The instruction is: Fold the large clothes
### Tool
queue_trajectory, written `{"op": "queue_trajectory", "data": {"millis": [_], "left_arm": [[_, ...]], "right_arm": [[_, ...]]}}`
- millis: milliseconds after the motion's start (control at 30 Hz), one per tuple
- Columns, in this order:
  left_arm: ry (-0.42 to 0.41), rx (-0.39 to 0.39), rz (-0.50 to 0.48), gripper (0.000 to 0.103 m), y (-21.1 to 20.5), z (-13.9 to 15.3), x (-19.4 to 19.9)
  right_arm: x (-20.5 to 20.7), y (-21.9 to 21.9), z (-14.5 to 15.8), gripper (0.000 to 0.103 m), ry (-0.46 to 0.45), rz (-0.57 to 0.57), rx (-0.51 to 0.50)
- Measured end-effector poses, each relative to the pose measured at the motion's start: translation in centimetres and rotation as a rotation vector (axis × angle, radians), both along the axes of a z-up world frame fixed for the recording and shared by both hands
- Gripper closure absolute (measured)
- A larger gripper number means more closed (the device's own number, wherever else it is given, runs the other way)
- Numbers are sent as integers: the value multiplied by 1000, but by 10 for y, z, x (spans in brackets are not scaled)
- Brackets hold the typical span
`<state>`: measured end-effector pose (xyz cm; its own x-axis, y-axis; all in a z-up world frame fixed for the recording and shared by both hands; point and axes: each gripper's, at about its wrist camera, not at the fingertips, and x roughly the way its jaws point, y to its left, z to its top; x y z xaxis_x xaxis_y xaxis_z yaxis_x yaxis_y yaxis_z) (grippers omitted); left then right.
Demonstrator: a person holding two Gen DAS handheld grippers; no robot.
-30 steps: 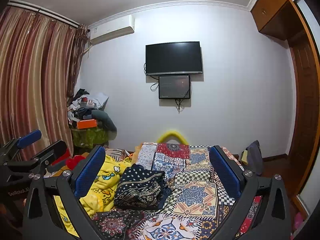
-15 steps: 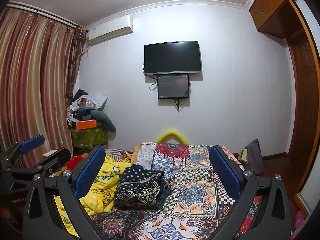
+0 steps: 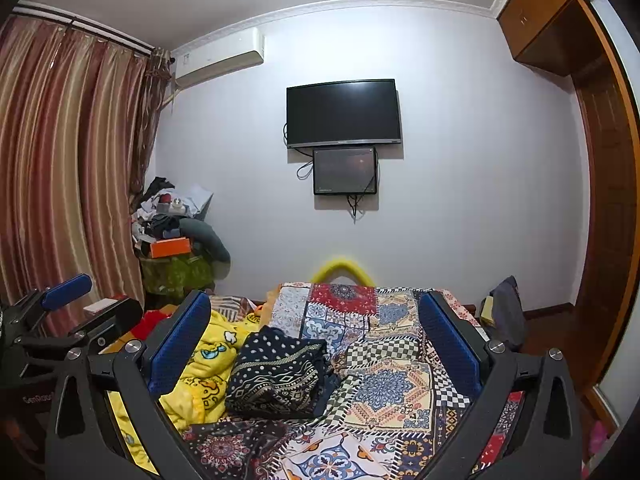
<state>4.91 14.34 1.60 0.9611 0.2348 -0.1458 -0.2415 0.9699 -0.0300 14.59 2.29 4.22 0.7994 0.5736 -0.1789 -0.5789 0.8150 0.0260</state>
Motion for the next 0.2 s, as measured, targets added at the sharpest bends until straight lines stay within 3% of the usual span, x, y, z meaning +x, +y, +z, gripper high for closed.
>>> {"op": "queue_trajectory", "data": {"millis": [200], "left_arm": [[32,-17,3,0,7,-5,7]], "right_arm": [[3,1,-2,0,10,0,-4]]}}
